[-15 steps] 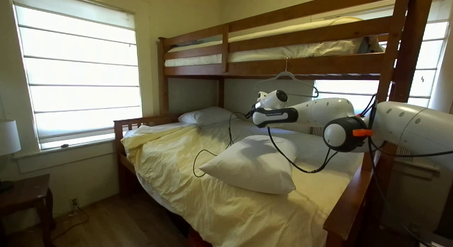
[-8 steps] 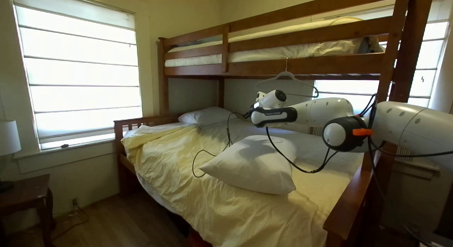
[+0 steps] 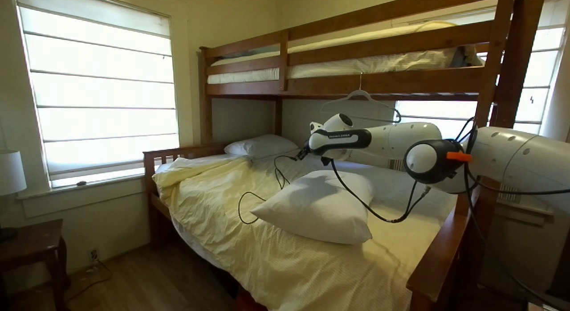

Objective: Pick up the black cable from the pillow then set it back down on the pillow.

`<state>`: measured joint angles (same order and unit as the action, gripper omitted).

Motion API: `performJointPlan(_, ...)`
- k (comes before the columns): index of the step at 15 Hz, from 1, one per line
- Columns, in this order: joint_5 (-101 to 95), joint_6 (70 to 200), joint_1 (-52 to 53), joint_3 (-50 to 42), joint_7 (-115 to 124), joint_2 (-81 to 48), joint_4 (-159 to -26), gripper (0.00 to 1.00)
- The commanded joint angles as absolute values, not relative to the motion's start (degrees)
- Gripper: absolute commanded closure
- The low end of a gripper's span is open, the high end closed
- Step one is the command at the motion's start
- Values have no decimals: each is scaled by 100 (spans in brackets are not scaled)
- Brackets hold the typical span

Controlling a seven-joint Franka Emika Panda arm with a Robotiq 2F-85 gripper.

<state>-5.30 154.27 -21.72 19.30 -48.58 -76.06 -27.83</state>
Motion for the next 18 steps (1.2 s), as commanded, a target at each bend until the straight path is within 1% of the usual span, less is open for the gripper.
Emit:
performJointPlan(1, -230, 14365, -1999, 1486, -5526, -7680, -2064, 98)
performJointPlan(2, -235, 14655, -2066, 1263, -5389, -7403, -2519, 98)
performJointPlan(6, -237, 15130, -2087, 757, -5166, -7352, -2442, 98)
performJointPlan(9, -315, 15772, -2105, 356, -4704, -7337, -2440, 98)
performJointPlan(12, -318, 16611, -2158, 6, -3807, -7360, -2438, 98)
performJointPlan(15, -318, 16918, -2255, -266, -2705, -7368, -2438, 98)
performJointPlan(18, -273, 17364, -2337, -320, -1880, -7442, -2439, 98)
